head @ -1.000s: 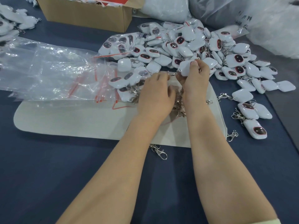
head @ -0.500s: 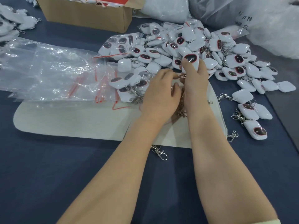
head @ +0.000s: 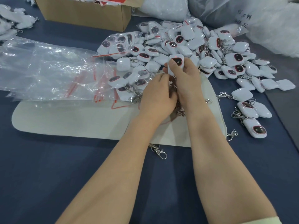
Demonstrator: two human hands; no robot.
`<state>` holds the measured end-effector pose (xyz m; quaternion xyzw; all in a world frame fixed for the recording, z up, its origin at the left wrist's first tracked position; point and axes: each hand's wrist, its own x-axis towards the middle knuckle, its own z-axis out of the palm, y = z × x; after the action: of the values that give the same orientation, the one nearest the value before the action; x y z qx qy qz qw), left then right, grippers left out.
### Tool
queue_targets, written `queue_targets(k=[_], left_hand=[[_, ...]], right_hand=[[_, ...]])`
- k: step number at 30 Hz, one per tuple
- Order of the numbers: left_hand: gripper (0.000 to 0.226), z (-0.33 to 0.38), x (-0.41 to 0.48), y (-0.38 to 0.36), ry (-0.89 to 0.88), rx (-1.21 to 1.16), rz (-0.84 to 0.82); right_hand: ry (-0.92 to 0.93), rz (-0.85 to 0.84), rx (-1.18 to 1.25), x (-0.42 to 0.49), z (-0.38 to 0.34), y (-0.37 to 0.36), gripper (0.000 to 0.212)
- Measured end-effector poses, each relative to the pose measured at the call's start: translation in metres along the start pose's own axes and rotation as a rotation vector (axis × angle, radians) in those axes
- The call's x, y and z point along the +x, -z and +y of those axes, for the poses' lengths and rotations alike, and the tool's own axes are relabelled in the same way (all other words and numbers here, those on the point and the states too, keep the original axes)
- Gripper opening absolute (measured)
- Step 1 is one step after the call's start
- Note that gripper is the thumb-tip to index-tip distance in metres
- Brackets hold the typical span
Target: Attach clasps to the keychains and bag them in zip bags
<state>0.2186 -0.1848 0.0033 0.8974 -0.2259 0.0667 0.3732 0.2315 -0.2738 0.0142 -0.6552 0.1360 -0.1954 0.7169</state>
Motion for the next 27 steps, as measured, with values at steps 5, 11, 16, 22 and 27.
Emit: queue_targets(k=[5, 11, 16, 22, 27], left_hand=[[0.035, -0.0003, 0.0006, -0.0002, 0.0, 0.001, -0.003], [0.034, -0.0011, 0.0004, -0.0001, 0.001, 0.012, 0.013], [0.035, -0.0014, 0.0012, -0.0004, 0.003, 0.008, 0.02], [0.034, -0.0008, 0.0009, -0.0005, 0.021, -0.015, 0.036], [0.034, 0.0008, -0.0001, 0.0027, 0.029, -0.064, 0.051]], right_hand=[[0.016, -0.036, 0.027, -0.0006, -0.0006, 0.0009, 0.006], [-0.038, -0.023, 0.102, 0.0034, 0.0021, -0.0032, 0.014], [-0.039, -0.045, 0.107, 0.0049, 0.0039, -0.0022, 0.02], [-0.079, -0.056, 0.135, 0.0056, 0.0031, -0.002, 0.017], [-0.049, -0.081, 0.131, 0.0038, 0.0, 0.0006, 0.022]])
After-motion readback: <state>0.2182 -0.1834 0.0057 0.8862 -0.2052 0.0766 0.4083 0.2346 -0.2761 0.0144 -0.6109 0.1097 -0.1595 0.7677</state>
